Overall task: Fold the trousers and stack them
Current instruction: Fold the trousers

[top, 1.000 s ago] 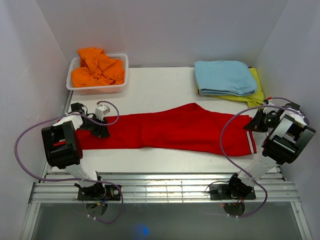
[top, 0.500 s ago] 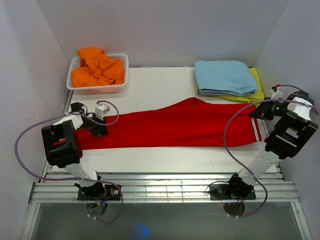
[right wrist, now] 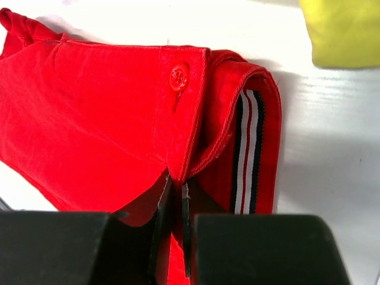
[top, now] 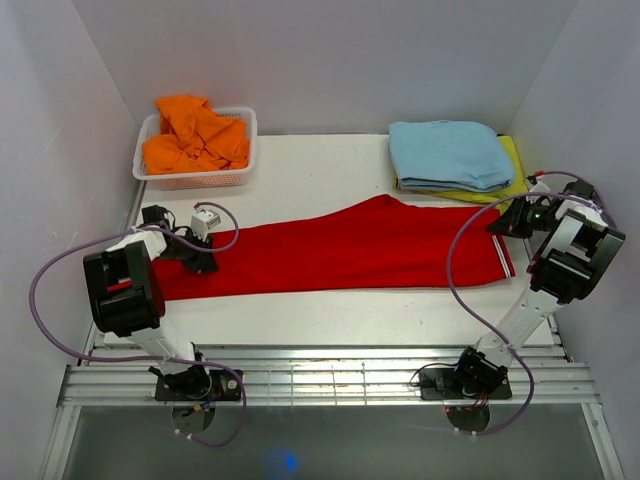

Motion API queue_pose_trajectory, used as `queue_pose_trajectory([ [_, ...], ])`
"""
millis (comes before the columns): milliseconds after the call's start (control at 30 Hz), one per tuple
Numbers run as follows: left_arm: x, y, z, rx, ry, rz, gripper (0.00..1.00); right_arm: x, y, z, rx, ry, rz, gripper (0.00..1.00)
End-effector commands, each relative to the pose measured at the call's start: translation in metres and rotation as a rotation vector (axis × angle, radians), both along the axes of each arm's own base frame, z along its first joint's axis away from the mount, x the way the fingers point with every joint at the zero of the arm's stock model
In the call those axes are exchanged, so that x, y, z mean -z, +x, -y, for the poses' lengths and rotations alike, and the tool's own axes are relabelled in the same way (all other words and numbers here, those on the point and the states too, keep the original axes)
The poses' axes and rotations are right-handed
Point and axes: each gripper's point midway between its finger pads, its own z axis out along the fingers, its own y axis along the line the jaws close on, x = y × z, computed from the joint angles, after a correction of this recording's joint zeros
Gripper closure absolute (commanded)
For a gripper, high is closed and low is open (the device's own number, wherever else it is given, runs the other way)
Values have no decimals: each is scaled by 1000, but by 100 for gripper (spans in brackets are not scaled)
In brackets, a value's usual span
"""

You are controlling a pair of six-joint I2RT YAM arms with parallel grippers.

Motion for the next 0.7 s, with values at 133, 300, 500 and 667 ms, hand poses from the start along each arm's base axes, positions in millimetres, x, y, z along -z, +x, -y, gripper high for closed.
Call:
queue_pose_trajectory([
  [133,46,-32,-26,19,182,-128,74,-71,21,1,11,-5,200,92],
  [300,46,-26,-25,8,163,-129,74,-70,13,-5,-20,-37,119,42],
  [500,41,-24,-22,3,146,-121,73,-12,-9,-12,-65,11,-24,36],
  [667,40,-26,-21,7,146,-120,73,10,-23,-20,-98,30,-59,62],
])
